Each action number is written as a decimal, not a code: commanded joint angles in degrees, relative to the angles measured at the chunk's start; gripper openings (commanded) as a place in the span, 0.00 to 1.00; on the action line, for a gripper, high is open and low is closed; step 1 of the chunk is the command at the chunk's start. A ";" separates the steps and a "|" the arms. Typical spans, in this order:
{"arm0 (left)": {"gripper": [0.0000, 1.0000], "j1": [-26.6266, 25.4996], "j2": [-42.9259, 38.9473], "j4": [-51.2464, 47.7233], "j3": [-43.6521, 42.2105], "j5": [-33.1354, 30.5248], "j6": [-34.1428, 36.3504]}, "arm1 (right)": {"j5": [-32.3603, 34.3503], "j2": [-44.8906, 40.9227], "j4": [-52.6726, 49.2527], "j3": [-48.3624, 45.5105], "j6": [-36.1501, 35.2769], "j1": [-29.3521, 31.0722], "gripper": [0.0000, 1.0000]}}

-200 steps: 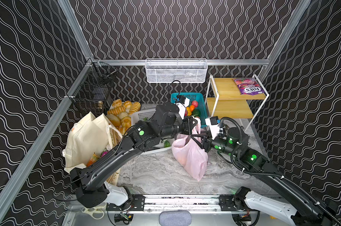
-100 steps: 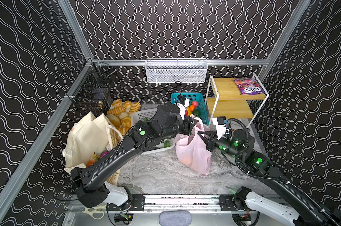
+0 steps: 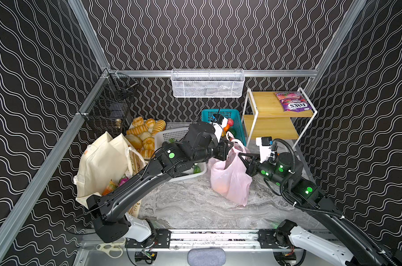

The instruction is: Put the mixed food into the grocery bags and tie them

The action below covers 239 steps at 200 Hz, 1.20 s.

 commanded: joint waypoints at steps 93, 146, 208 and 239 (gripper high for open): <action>0.57 0.14 -1.63 0.07 2.89 -8.10 6.25 | 2.07 -1.10 -1.69 0.08 0.16 -0.19 0.00; 0.71 0.34 -6.76 -0.17 2.34 -11.52 11.42 | 4.71 -1.30 -1.30 0.29 0.54 -0.28 0.00; 0.70 13.56 3.06 -12.57 14.66 4.74 8.43 | 3.89 -0.58 -1.74 1.14 0.84 -0.26 0.00; 0.64 16.74 5.83 -6.83 14.71 16.02 6.80 | 3.84 -0.98 -1.70 1.17 1.16 -0.26 0.00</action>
